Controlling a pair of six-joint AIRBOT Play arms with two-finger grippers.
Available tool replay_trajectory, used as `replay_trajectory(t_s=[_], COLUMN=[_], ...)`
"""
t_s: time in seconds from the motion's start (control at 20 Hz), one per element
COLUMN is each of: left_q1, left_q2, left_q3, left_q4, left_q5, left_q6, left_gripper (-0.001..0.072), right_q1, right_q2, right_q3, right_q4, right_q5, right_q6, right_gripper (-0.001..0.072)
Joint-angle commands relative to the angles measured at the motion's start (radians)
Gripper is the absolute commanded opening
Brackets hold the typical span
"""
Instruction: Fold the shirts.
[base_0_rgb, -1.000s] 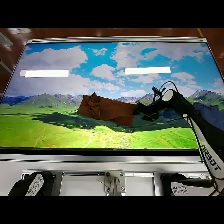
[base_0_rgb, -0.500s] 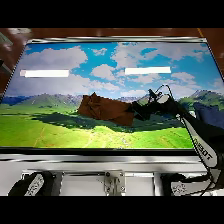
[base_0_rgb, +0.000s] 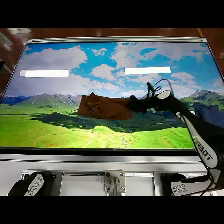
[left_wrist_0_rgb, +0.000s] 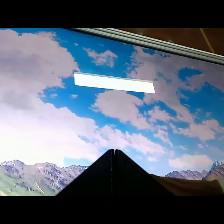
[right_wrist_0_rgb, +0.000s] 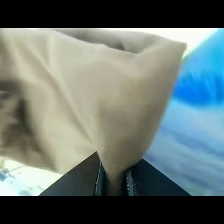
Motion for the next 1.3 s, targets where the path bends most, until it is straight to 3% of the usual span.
replay_trajectory(t_s=[0.0, 0.2, 0.45, 0.65, 0.8, 0.95, 1.1, 1.25], left_q1=[0.000, 0.000, 0.000, 0.000, -0.018, -0.058, -0.102, -0.147], left_q2=[-0.001, -0.001, -0.001, -0.001, 0.000, 0.000, 0.000, 0.000], left_q3=[-0.027, -0.080, -0.092, -0.092, -0.092, -0.092, -0.092, -0.092], left_q4=[-0.001, -0.001, -0.001, -0.015, -0.028, -0.028, -0.028, -0.039], left_q5=[-0.001, -0.001, -0.008, -0.062, -0.084, -0.086, -0.085, -0.039], left_q6=[0.013, 0.014, 0.013, -0.032, -0.036, -0.036, -0.037, -0.137], left_gripper=[0.0040, 0.0040, 0.0040, 0.0040, 0.0040, 0.0040, 0.0040, 0.0040], right_q1=[-0.154, -0.460, -0.842, -1.083, -1.191, -1.268, -1.317, -1.342], right_q2=[0.103, 0.229, 0.363, 0.402, 0.402, 0.402, 0.396, 0.385], right_q3=[0.114, 0.227, 0.260, 0.260, 0.260, 0.260, 0.259, 0.240], right_q4=[0.014, -0.017, -0.146, -0.178, -0.244, -0.286, -0.319, -0.522], right_q5=[0.089, 0.305, 0.396, 0.409, 0.407, 0.363, 0.330, 0.349], right_q6=[0.006, 0.058, 0.102, -0.020, -0.109, -0.119, -0.092, 0.051], right_gripper=[0.0065, 0.0064, 0.0064, 0.0064, 0.0064, 0.0064, 0.0064, 0.0063])
